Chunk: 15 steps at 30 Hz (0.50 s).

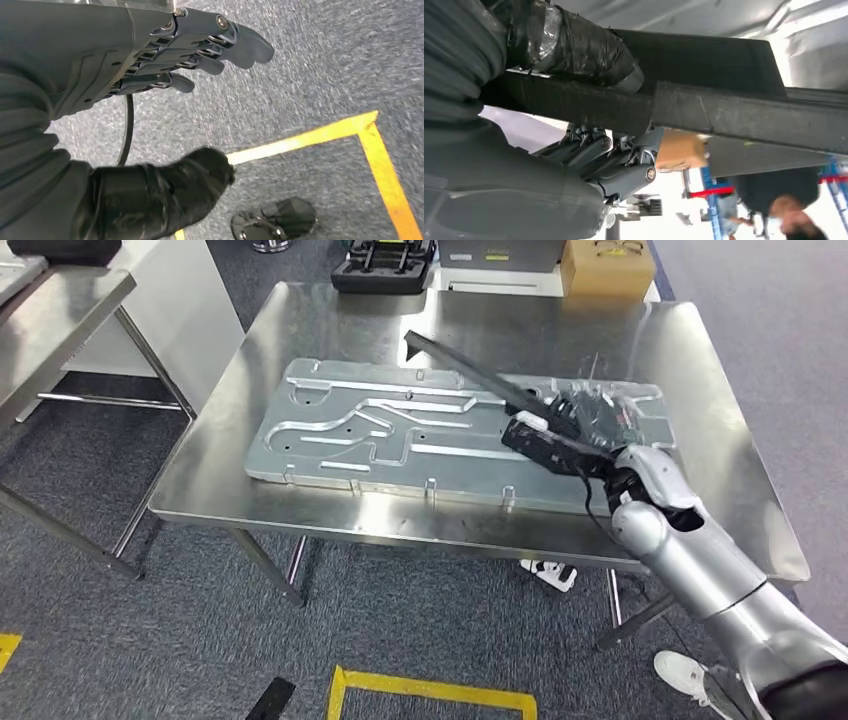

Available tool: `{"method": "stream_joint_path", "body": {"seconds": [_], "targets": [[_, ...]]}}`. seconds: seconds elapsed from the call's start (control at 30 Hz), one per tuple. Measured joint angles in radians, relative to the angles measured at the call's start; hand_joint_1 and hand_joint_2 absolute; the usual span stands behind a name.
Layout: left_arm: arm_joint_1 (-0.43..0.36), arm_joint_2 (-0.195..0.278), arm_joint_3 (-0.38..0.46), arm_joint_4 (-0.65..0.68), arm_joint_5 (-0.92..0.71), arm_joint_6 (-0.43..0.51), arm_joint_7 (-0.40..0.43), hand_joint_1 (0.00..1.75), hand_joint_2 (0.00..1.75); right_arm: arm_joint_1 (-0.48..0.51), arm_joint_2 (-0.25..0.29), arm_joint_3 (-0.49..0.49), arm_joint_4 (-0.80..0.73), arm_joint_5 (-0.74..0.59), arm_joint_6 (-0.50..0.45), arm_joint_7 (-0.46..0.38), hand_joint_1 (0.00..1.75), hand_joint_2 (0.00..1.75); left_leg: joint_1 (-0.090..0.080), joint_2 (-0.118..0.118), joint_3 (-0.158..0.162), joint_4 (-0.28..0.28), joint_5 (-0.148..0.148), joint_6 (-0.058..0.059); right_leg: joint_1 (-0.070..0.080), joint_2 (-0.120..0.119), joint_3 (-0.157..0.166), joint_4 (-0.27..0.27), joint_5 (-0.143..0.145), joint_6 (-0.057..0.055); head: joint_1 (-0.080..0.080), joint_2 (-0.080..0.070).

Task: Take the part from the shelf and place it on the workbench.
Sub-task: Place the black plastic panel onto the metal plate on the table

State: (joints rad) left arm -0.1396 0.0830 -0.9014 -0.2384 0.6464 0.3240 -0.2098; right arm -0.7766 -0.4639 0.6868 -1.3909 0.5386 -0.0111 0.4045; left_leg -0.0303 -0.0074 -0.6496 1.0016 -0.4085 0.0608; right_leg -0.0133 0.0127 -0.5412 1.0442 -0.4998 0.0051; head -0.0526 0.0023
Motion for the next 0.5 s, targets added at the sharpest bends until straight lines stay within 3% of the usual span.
{"method": "stream_joint_path", "body": {"seconds": [0.07, 0.17, 0.23, 0.27, 0.33, 0.4, 0.5], "targets": [[-0.002, 0.001, 0.0, 0.0, 0.0, 0.0, 0.0, 0.0, 1.75, -0.01, 0.007, 0.024, -0.003, 0.043, 0.017, 0.006, 1.75, 1.75, 0.003, 0.0, 0.031, -0.016, 0.001, 0.007, -0.001, -0.003, -0.016, 0.047, -0.016, 0.003, 0.001, 0.0], [-0.001, 0.001, 0.0, 0.0, 0.001, 0.0, 0.0, 0.0, 1.75, -0.029, 0.009, 0.048, -0.005, 0.097, 0.039, 0.016, 1.75, 1.75, 0.004, -0.002, 0.057, -0.017, -0.018, 0.012, -0.003, -0.004, -0.125, 0.212, -0.075, 0.011, 0.001, 0.0], [0.005, 0.001, 0.0, 0.0, 0.003, 0.0, 0.0, 0.0, 1.75, -0.032, 0.009, 0.058, -0.005, 0.122, 0.051, 0.025, 1.75, 1.75, 0.006, -0.004, 0.077, -0.013, -0.038, 0.008, -0.007, -0.005, -0.177, 0.244, -0.085, 0.02, 0.001, 0.0], [0.008, 0.001, 0.0, 0.0, 0.004, 0.0, 0.0, 0.0, 1.75, -0.033, 0.009, 0.061, -0.004, 0.129, 0.056, 0.029, 1.75, 1.75, 0.008, -0.005, 0.089, -0.009, -0.051, 0.005, -0.009, -0.005, -0.179, 0.211, -0.061, 0.023, 0.001, 0.0], [0.01, 0.001, 0.0, 0.0, 0.008, 0.001, 0.0, 0.0, 1.75, -0.037, 0.007, 0.066, -0.004, 0.138, 0.064, 0.033, 1.75, 1.75, 0.012, -0.007, 0.111, 0.007, -0.078, -0.005, -0.012, -0.008, -0.161, 0.097, 0.038, 0.027, 0.002, 0.0], [0.009, 0.001, 0.0, 0.0, 0.019, 0.006, 0.0, 0.0, 1.75, -0.041, 0.007, 0.07, -0.002, 0.146, 0.074, 0.033, 1.75, 1.75, 0.014, -0.008, 0.115, 0.022, -0.1, -0.018, -0.009, -0.009, -0.151, 0.026, 0.1, 0.017, 0.0, 0.0], [0.011, 0.002, 0.001, 0.0, 0.047, 0.01, -0.011, 0.0, 1.75, -0.037, 0.004, 0.074, -0.003, 0.158, 0.087, 0.034, 1.75, 1.75, 0.015, -0.007, 0.114, 0.028, -0.112, -0.037, -0.003, -0.005, -0.145, 0.016, 0.106, -0.007, -0.001, 0.0]]}}
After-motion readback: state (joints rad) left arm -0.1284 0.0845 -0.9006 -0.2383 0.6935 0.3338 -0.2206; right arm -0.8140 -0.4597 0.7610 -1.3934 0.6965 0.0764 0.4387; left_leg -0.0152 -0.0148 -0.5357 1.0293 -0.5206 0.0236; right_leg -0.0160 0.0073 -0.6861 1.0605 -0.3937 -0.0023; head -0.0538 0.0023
